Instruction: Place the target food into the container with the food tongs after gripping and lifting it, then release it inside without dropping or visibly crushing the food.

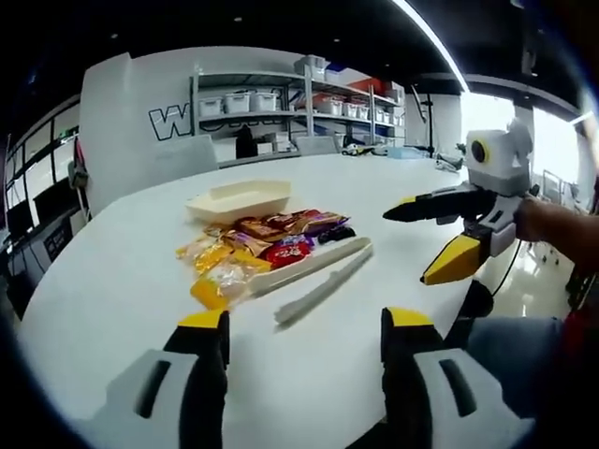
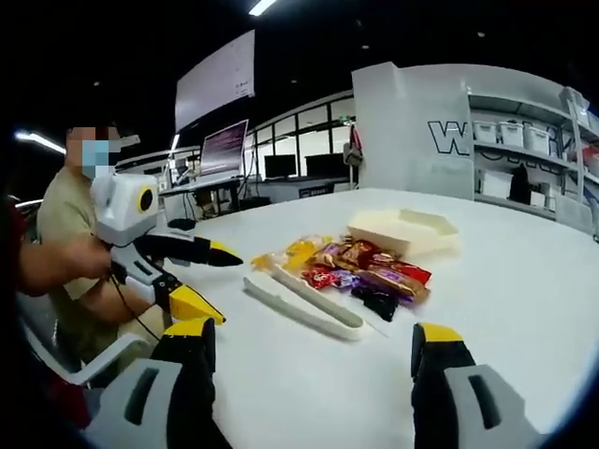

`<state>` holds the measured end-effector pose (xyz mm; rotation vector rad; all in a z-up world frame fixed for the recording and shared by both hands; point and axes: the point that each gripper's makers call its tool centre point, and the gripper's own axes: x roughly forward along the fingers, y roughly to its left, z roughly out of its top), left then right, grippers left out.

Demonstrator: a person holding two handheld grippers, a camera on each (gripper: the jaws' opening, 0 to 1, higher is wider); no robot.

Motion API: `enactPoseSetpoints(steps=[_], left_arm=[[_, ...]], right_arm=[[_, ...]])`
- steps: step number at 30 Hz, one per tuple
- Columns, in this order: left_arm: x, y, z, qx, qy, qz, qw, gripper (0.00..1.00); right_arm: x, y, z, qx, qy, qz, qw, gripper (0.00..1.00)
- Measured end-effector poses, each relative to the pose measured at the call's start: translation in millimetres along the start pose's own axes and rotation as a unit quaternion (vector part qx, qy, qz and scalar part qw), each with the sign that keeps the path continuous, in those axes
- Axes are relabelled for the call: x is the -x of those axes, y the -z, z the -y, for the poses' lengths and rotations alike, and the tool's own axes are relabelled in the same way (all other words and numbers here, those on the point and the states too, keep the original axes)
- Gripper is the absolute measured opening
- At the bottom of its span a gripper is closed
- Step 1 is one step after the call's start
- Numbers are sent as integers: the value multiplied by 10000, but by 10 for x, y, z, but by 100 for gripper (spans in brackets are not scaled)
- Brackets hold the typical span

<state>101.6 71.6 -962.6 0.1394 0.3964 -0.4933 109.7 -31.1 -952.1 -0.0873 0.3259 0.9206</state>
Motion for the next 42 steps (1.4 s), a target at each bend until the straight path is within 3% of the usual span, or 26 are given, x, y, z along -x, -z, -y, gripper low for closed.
enactPoseSetpoints(steps=[5, 10, 27, 37, 42], left_arm=[[-18, 35, 25, 3, 75, -52, 10000, 57], [-64, 21, 46, -101, 172, -33, 9998, 42], [-141, 13, -53, -220, 108, -14, 9997, 26], [-196, 72, -57, -99, 205, -64, 9997, 25], [-207, 59, -101, -71, 240, -74, 9997, 18]], right_arm=[[-19, 48, -8, 6, -40, -94, 9999, 81], [-69, 41, -8, -36, -26, -75, 10000, 80], [-234, 91, -79, -52, -118, -180, 9998, 64], [-295, 116, -70, 105, -57, -268, 9996, 65], [-276, 157, 23, 542, 195, -350, 9977, 51]])
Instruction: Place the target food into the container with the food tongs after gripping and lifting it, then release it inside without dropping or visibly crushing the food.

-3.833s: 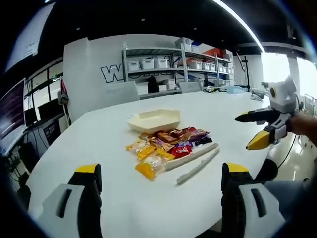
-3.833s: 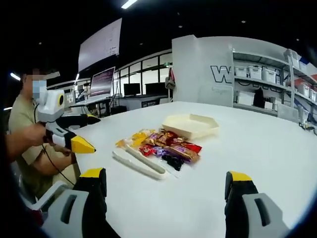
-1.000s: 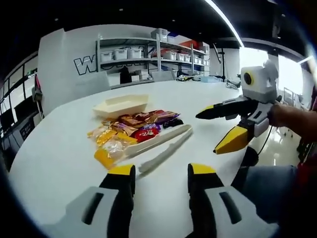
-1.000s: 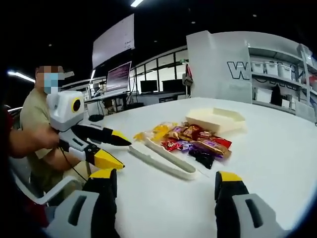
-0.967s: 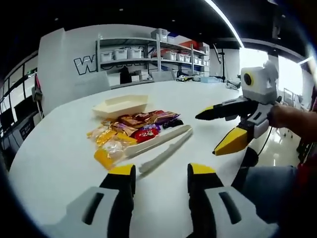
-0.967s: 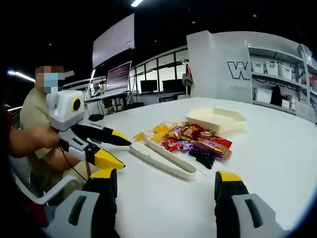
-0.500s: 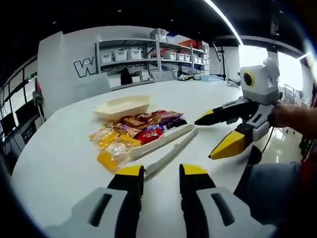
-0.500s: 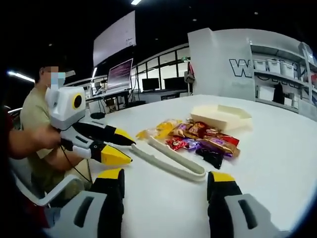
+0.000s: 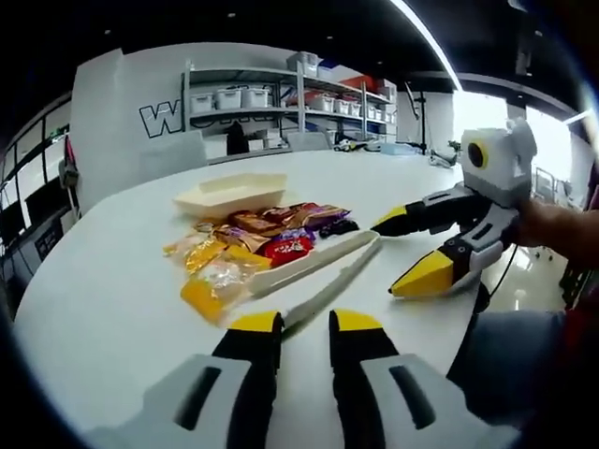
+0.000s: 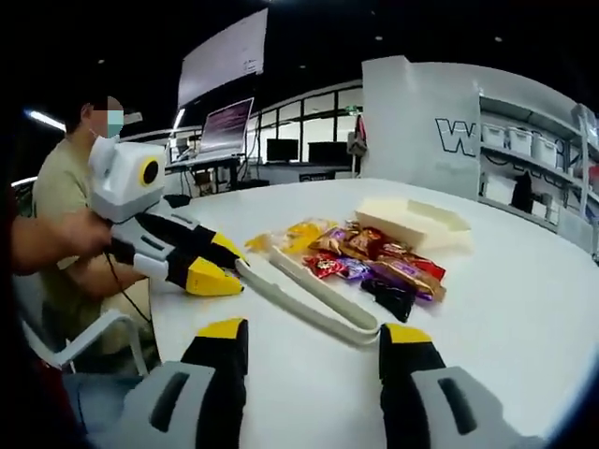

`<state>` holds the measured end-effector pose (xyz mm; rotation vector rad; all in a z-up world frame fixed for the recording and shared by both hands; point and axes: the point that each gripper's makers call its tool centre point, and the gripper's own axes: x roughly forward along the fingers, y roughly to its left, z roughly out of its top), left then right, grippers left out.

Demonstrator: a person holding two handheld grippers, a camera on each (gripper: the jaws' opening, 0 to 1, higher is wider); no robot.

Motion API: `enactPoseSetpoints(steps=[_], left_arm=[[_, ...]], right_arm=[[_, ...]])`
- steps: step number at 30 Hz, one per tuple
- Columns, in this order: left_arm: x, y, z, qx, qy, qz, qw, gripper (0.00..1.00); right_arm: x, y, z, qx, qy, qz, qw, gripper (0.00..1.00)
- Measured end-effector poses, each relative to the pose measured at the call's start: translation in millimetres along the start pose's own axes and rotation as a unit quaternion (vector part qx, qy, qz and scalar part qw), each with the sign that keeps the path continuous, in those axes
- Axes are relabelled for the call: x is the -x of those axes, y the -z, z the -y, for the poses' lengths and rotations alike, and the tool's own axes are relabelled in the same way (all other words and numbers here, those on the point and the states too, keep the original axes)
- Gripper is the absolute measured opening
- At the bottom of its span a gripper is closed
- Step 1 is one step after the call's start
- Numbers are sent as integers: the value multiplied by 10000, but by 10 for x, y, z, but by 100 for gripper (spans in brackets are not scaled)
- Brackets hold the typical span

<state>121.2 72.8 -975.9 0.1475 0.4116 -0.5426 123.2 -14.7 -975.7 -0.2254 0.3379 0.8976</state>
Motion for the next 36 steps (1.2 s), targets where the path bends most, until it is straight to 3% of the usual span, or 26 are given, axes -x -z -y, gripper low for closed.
enactPoseSetpoints(steps=[4, 11, 17, 21, 24, 26, 28, 30, 34, 36], left_arm=[[21, -1, 4, 47, 98, -53, 9999, 10], [32, 2, 63, -110, 377, -169, 9991, 10], [-48, -36, 197, -472, 815, -209, 9953, 13], [-116, -47, 255, -435, 1026, -245, 9935, 13], [-153, -63, 285, -591, 1236, -191, 9904, 11], [-136, -57, 411, -618, 1714, -297, 9828, 6], [-150, -75, 400, -972, 1795, -278, 9785, 4], [-150, -72, 465, -958, 2078, -277, 9731, 2], [-162, -69, 442, -759, 2141, -197, 9737, 1], [-150, -75, 472, -938, 2172, -94, 9716, 1]], right_arm=[[24, -12, 10, -190, -39, 36, 9998, 48], [78, 10, 125, -230, 184, -38, 9996, 29], [81, 17, 163, -325, 169, -29, 9993, 24], [72, 15, 161, -318, 188, -26, 9993, 24], [74, 17, 164, -342, 200, 12, 9992, 23], [75, 16, 159, -383, 168, 21, 9991, 24], [85, 19, 166, -413, 116, 35, 9991, 24], [85, 30, 175, -519, 74, 48, 9986, 23], [88, 45, 184, -498, 60, 54, 9987, 20], [97, 62, 191, -287, 44, 29, 9996, 18]])
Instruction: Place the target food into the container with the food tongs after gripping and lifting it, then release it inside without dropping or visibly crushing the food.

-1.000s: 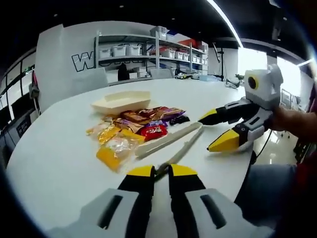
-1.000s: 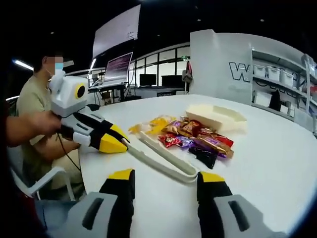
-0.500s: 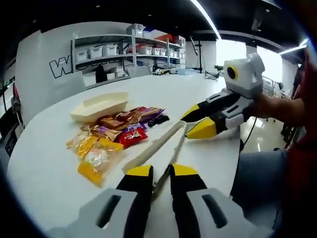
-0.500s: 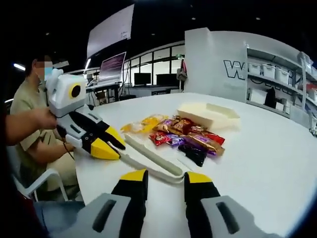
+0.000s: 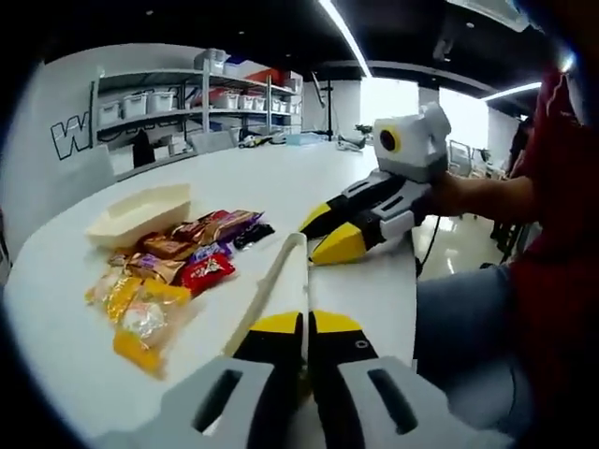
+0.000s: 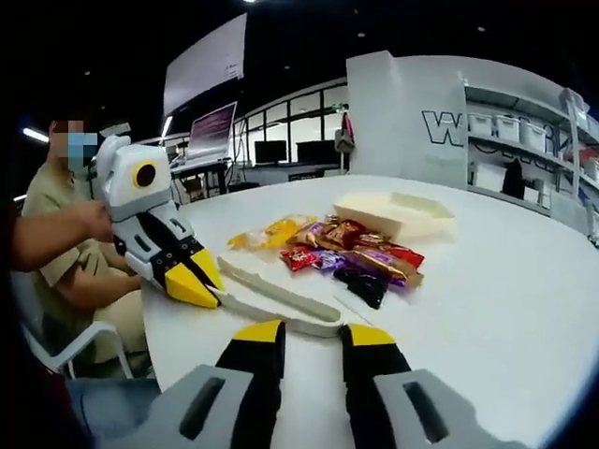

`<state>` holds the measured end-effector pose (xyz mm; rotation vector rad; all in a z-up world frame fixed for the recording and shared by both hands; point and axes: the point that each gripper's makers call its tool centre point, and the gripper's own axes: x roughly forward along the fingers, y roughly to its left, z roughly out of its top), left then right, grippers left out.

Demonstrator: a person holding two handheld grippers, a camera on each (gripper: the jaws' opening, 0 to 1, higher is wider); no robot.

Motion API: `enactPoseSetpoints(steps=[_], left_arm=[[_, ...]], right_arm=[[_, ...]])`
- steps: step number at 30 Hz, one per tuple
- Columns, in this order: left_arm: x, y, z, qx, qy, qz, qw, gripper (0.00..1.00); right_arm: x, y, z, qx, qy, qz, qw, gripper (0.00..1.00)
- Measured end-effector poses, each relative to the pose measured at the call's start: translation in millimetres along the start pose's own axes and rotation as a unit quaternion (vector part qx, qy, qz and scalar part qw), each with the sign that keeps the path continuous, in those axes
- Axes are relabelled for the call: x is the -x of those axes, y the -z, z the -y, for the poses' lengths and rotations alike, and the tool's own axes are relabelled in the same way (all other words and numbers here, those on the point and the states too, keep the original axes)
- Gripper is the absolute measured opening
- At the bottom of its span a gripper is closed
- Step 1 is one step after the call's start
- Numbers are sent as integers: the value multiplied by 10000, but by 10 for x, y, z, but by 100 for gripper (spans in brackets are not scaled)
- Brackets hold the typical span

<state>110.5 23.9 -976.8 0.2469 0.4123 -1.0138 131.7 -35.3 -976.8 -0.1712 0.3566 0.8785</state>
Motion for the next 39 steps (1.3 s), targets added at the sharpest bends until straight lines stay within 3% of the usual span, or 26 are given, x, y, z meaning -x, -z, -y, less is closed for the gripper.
enactPoseSetpoints(steps=[2, 4, 7, 9, 13, 18, 21, 23, 24, 26, 28, 29, 30, 34, 36, 39], left_arm=[[3, 3, 20, -37, -10, 8, 10000, 1], [7, 6, 28, 13, 29, 49, 10000, 1], [26, -6, 40, 12, 45, 220, 9997, 1], [39, -26, 45, 208, 72, 435, 9988, 1], [62, -46, 73, 256, 84, 536, 9982, 1], [112, -137, 150, 429, 258, 847, 9952, 1], [138, -232, 182, 711, 346, 1042, 9914, 1], [164, -360, 222, 859, 491, 1337, 9861, 1], [187, -440, 277, 967, 666, 1515, 9815, 1], [214, -537, 381, 833, 904, 1673, 9782, 1], [237, -624, 509, 861, 1181, 1762, 9734, 1], [235, -635, 519, 815, 1151, 1712, 9751, 1], [237, -648, 539, 809, 1178, 1710, 9749, 1], [260, -697, 605, 962, 1405, 1740, 9699, 1], [289, -741, 686, 856, 1570, 1812, 9670, 1], [325, -800, 743, 891, 1685, 1900, 9631, 1]], right_arm=[[12, 9, -4, -9, -41, -6, 10000, 19], [31, -8, -72, -146, -288, 64, 9995, 26], [83, -121, -175, -395, -630, 415, 9964, 37], [108, -156, -162, -436, -637, 485, 9958, 39], [120, -175, -138, -538, -677, 531, 9948, 37], [165, -241, -203, -770, -922, 716, 9902, 45], [192, -299, -256, -780, -1017, 907, 9876, 57], [209, -347, -306, -797, -1141, 1018, 9850, 64], [230, -407, -387, -956, -1355, 1131, 9796, 64], [270, -491, -509, -1148, -1696, 1241, 9709, 64], [291, -554, -561, -1093, -1791, 1332, 9686, 62], [321, -624, -605, -1133, -1944, 1455, 9634, 63], [323, -626, -591, -1155, -1926, 1420, 9641, 62], [381, -697, -702, -975, -2225, 1509, 9582, 48], [415, -729, -748, -1004, -2362, 1552, 9540, 41], [519, -817, -830, -1176, -2700, 1647, 9414, 36]])
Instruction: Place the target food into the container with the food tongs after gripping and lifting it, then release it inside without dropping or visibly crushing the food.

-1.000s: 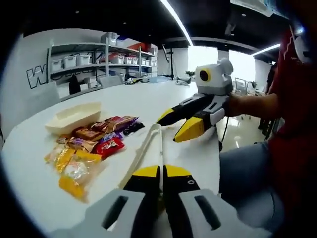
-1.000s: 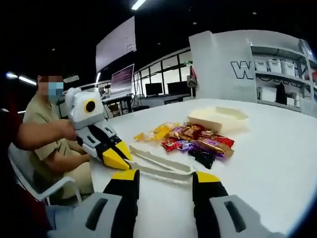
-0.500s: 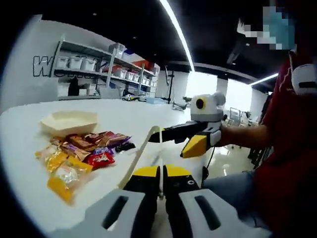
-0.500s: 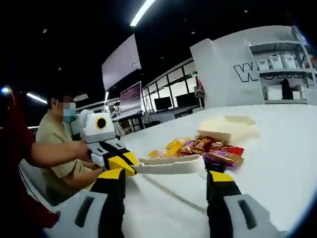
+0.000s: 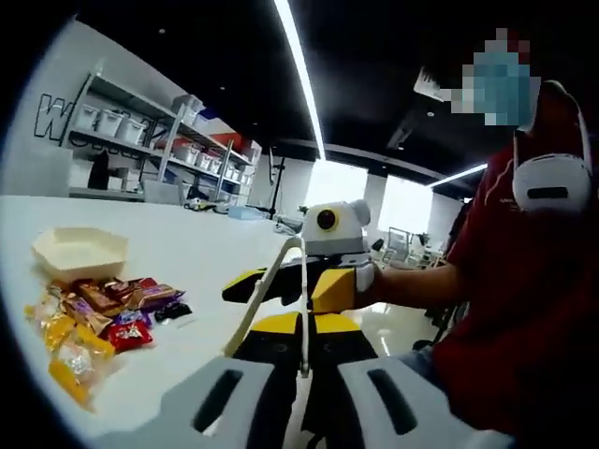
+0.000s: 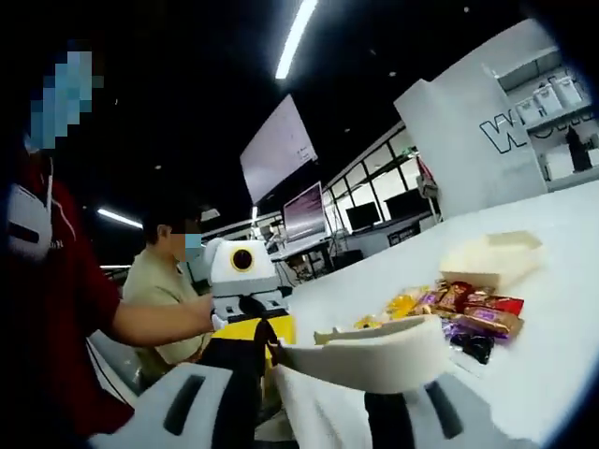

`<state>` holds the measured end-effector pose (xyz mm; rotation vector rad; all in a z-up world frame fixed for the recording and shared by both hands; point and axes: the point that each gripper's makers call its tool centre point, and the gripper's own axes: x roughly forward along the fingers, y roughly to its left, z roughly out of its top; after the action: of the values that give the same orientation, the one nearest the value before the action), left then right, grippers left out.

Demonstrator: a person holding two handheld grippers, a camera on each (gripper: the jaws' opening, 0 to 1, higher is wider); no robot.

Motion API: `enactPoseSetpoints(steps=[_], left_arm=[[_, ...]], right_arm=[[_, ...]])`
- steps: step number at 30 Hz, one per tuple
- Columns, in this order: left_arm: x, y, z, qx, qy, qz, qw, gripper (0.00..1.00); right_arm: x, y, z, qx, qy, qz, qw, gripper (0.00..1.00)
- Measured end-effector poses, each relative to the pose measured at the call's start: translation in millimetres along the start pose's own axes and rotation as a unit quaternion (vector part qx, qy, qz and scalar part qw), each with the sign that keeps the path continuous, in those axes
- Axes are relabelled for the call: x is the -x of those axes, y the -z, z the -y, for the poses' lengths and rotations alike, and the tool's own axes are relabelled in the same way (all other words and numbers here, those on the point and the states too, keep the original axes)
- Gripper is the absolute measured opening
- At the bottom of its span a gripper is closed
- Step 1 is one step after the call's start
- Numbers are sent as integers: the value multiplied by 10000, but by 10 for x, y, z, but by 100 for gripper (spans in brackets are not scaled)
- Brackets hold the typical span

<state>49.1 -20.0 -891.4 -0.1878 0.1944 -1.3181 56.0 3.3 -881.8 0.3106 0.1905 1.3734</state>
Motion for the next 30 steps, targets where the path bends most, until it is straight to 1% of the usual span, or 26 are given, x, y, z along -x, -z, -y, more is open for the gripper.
enactPoseSetpoints(steps=[1, 4, 6, 7, 8, 9, 10, 11, 12, 13, 15, 16, 17, 18, 21, 22, 25, 27, 28, 30], left_arm=[[1, -25, 25, 71, 56, 13, 10000, 1], [3, -75, 68, 20, 148, 1, 9999, 1], [-11, -102, 114, 9, 175, -87, 9998, 1], [-16, -114, 147, 10, 211, -129, 9997, 1], [-27, -147, 201, -23, 276, -139, 9995, 1], [-35, -172, 235, -26, 318, -151, 9994, 1], [-37, -207, 273, -2, 362, -170, 9992, 1], [-41, -215, 299, 9, 417, -227, 9989, 1], [-53, -223, 334, 153, 485, -262, 9984, 1], [-62, -222, 357, 208, 542, -376, 9976, 1], [-78, -196, 377, 136, 574, -538, 9968, 1], [-78, -209, 374, 158, 549, -478, 9972, 1], [-75, -205, 370, 164, 539, -482, 9972, 1], [-78, -187, 394, 186, 612, -527, 9966, 1], [-84, -177, 426, 211, 689, -559, 9958, 1], [-87, -162, 456, 243, 756, -605, 9950, 1], [-105, -163, 464, 247, 753, -636, 9948, 1], [-114, -180, 465, 244, 741, -616, 9950, 1], [-124, -198, 470, 232, 722, -601, 9953, 1], [-123, -210, 475, 215, 724, -588, 9954, 1]], right_arm=[[6, -15, -19, -21, -46, 8, 10000, 35], [26, -51, -87, -44, -234, 13, 9997, 34], [26, -35, -217, -285, -533, -78, 9981, 38], [25, -48, -303, -396, -733, -49, 9965, 39], [32, -57, -350, -420, -838, -44, 9956, 40], [36, -58, -375, -343, -881, -58, 9955, 41], [39, -76, -430, -212, -985, -21, 9949, 42], [35, -101, -468, -190, -1056, 50, 9942, 42], [38, -47, -495, 2, -1135, -110, 9935, 41], [17, -2, -545, 16, -1164, -215, 9930, 42], [-2, 8, -563, -101, -1194, -194, 9926, 42], [8, -6, -544, -112, -1158, -131, 9931, 42], [16, -5, -547, -104, -1178, -131, 9929, 41], [25, 4, -574, -171, -1244, -161, 9920, 40], [46, -1, -579, -257, -1277, -131, 9914, 39], [62, 7, -592, -395, -1347, -151, 9900, 39], [79, -3, -582, -475, -1337, -108, 9898, 39], [85, -22, -596, -396, -1328, -60, 9903, 38], [80, -37, -604, -271, -1311, -38, 9910, 39], [86, -50, -599, -292, -1316, -32, 9909, 39]])
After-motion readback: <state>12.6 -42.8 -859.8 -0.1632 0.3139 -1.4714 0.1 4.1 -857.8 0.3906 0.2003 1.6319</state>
